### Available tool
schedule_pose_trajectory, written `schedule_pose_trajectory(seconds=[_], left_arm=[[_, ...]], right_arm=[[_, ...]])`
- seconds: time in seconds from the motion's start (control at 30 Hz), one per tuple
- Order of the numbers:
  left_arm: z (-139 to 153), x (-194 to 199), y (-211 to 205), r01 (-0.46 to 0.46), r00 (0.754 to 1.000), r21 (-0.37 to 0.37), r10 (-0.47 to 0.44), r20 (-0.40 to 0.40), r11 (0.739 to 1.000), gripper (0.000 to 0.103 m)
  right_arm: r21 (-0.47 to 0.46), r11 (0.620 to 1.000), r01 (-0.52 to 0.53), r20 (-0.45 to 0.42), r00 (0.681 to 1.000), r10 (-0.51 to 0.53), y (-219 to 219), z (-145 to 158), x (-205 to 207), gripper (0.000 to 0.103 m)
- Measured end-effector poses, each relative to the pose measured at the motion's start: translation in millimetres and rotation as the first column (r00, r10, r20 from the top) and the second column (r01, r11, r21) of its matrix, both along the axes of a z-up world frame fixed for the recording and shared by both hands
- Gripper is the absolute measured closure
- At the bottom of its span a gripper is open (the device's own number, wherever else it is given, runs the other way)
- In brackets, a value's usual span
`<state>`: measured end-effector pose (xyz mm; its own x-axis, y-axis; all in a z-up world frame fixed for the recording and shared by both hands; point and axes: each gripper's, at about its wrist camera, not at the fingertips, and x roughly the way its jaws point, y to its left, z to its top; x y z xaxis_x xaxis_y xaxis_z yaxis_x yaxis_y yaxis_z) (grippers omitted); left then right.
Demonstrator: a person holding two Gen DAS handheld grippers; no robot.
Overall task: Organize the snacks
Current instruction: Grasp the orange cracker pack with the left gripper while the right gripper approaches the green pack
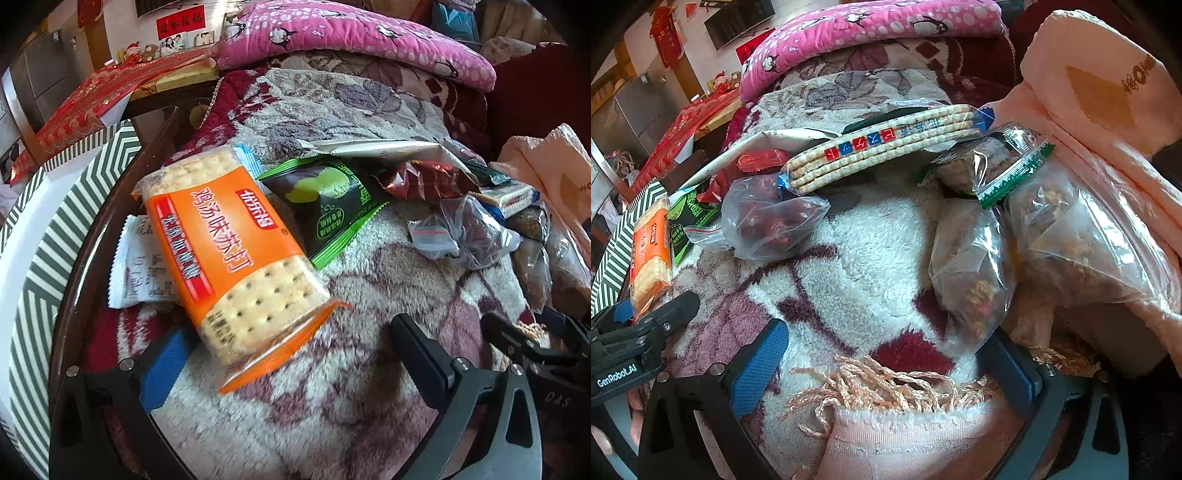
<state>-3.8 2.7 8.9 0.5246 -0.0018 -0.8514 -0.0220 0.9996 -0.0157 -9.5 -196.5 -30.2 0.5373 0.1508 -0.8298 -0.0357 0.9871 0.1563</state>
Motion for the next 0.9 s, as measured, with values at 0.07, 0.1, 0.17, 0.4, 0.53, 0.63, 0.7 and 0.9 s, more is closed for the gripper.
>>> schedule_pose_trajectory(seconds=[0.07,0.1,0.17,0.4,0.53,0.63,0.7,0.9], left_arm=[[4.3,-5.0,2.9,0.006,1.0,0.011,-0.005,-0.013,1.0,0.0],[8.4,-7.6,5.5,0.008,1.0,0.013,-0.007,-0.02,1.0,0.0],[18.4,-14.2,13.4,0.003,1.0,-0.003,-0.003,-0.015,1.0,0.0],[53.2,-16.9,49.9,-0.086,0.996,-0.056,0.087,0.02,0.995,0.0],[58.6,-3.3,62.6,-0.126,0.992,-0.078,0.126,0.005,0.989,0.0],[56.9,11.2,64.4,-0.137,0.991,-0.093,0.135,-0.025,0.986,0.0],[55.7,17.2,61.9,-0.138,0.99,-0.098,0.135,-0.031,0.986,0.0],[44.3,32.8,55.4,-0.157,0.986,-0.115,0.149,-0.078,0.981,0.0]], right_arm=[[-0.012,1.0,-0.003,-0.018,1.0,0.003,2.5,3.6,-0.9,0.001],[-0.018,1.0,-0.006,-0.023,1.0,0.005,2.5,5.5,-0.8,0.001],[-0.017,1.0,-0.022,-0.032,0.999,0.022,3.3,11.0,-4.0,0.001],[0.008,0.995,-0.096,0.007,0.995,0.096,23.5,40.0,-9.7,0.001],[0.002,0.989,-0.148,0.027,0.989,0.148,38.7,48.9,-10.5,0.001],[0.0,0.985,-0.175,0.031,0.984,0.175,43.8,52.1,-10.2,0.001],[-0.004,0.984,-0.179,0.036,0.983,0.179,44.2,53.3,-10.7,0.001],[0.004,0.983,-0.182,0.03,0.983,0.182,42.0,53.3,-9.6,0.001]])
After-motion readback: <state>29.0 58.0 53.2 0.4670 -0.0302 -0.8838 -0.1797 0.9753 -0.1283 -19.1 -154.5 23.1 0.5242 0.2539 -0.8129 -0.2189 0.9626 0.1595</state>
